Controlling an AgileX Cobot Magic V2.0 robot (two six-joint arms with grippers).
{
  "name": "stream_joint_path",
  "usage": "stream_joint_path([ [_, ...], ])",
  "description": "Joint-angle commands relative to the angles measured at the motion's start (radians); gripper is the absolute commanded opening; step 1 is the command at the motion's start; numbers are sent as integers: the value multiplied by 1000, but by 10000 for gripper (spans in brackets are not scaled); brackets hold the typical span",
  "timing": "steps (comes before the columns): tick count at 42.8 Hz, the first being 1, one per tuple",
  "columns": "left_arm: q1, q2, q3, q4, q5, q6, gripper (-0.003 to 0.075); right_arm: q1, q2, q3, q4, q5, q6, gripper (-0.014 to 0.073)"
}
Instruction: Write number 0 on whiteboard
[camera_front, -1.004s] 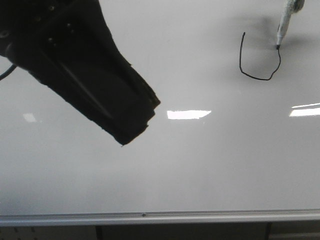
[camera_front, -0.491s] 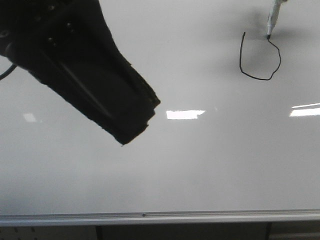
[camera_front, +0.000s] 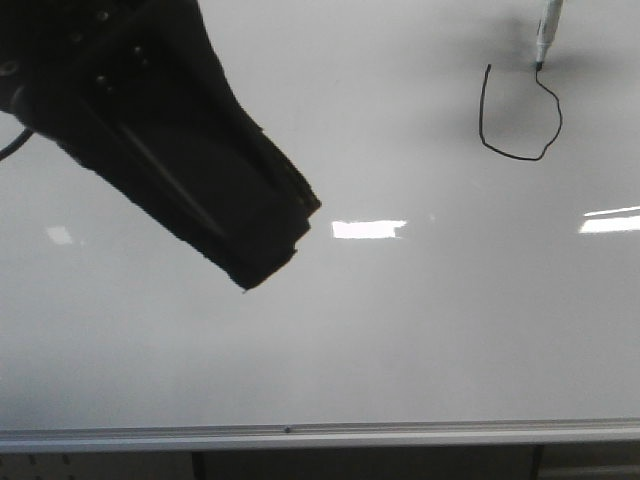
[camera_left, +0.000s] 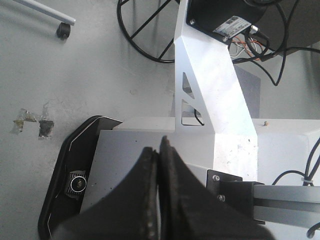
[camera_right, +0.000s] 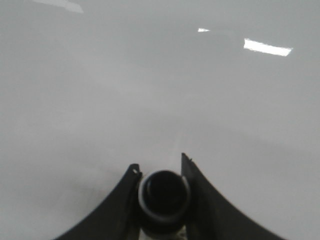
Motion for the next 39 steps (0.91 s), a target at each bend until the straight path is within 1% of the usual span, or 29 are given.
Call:
stream_joint_path([
  [1, -8, -35, -30, -64, 12, 1, -20, 5, -45, -37, 10, -100, -5, -68],
  [19, -8, -35, -30, -64, 12, 1, -20, 78, -30, -39, 10, -143, -5, -68],
  [30, -8, -35, -30, -64, 12, 1, -20, 117, 4, -65, 41, -107, -5, -68],
  [33, -8, -35, -30, -64, 12, 1, -20, 127, -1, -82, 61, -52, -5, -68],
  [36, -8, -35, -30, -64, 12, 1, -20, 128, -16, -120, 97, 88, -5, -68],
  [38, -8, -35, -30, -64, 12, 1, -20, 128, -30, -153, 125, 212, -5, -68],
  [39, -8, -35, -30, -64, 12, 1, -20, 128, -38, -168, 134, 241, -5, -68],
])
